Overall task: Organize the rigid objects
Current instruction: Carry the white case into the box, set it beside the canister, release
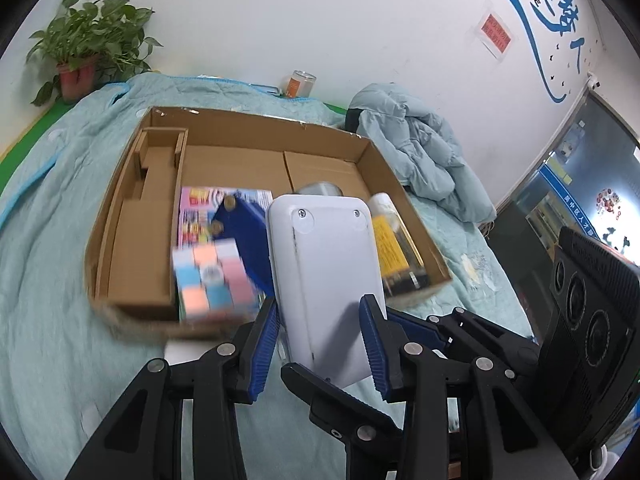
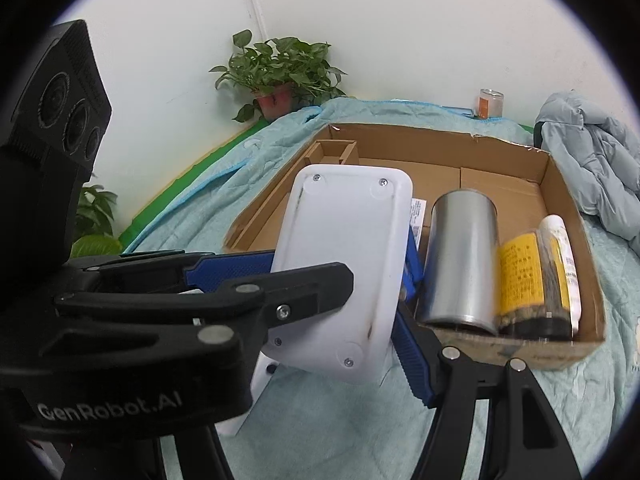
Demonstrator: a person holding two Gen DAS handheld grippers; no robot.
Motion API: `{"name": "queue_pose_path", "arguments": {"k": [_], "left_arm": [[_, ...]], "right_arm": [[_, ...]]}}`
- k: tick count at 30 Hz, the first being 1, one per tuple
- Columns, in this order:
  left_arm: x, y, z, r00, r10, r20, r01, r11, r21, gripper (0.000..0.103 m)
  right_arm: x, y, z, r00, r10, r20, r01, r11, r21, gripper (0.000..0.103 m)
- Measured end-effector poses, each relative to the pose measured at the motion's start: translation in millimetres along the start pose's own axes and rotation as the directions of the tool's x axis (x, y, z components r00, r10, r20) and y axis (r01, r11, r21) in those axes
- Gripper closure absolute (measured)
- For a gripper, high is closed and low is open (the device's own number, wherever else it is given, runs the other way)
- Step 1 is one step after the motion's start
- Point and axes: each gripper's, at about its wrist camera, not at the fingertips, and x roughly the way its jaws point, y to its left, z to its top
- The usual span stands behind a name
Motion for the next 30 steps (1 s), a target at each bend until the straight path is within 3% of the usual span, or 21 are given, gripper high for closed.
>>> {"name": "queue_pose_path", "arguments": {"k": [8,11,13,17,22,24,25,27,30], "left_arm": [[54.1,22.5,62.6,0.997,-0.017,-0.081,0.015,1.000,-0.021,0.065],[78.6,34.1,73.9,0.990,-0.011,-0.142,0.006,0.999,-0.033,0.065],[82.1,39.3,75.7,0.991,0.015,-0.134,-0.018,1.000,-0.021,0.065],[69.0,52.4,74.9,0.997,0.020,-0.079,-0.023,0.999,-0.040,0.052],[33.1,58.6,54.7,0.994,0.102,0.042,-0.101,0.995,-0.027,0.027],[14.9,58.0,42.9,0.985,0.137,0.103,-0.136,0.991,-0.012,0.019],[7.4,56.7,38.4,0.980,0.152,0.129,-0.153,0.988,-0.004,0.016],[-10.5,51.9,25.7,0.956,0.215,0.199,-0.222,0.975,0.016,0.000],[-30.8,41.9,7.8,0.902,0.313,0.299,-0.336,0.941,0.029,0.000]], "right_arm": [[40.1,-30.3,38.7,0.997,-0.011,-0.071,0.013,1.000,0.027,0.036],[55.5,-38.7,42.1,0.994,-0.017,-0.107,0.021,0.999,0.040,0.035],[63.4,-41.0,38.9,0.991,-0.034,-0.132,0.040,0.998,0.043,0.034],[57.3,-43.2,27.6,0.992,-0.058,-0.109,0.062,0.997,0.036,0.029],[30.5,-50.1,7.5,0.991,-0.130,-0.026,0.132,0.990,0.056,0.029],[16.6,-48.9,0.2,0.988,-0.153,0.020,0.152,0.987,0.053,0.026],[9.3,-46.5,-4.0,0.987,-0.155,0.042,0.153,0.987,0.047,0.019],[-2.4,-40.9,-12.0,0.983,-0.166,0.075,0.164,0.986,0.023,0.015],[-10.7,-33.6,-21.4,0.975,-0.201,0.094,0.203,0.979,-0.005,0.001]]}}
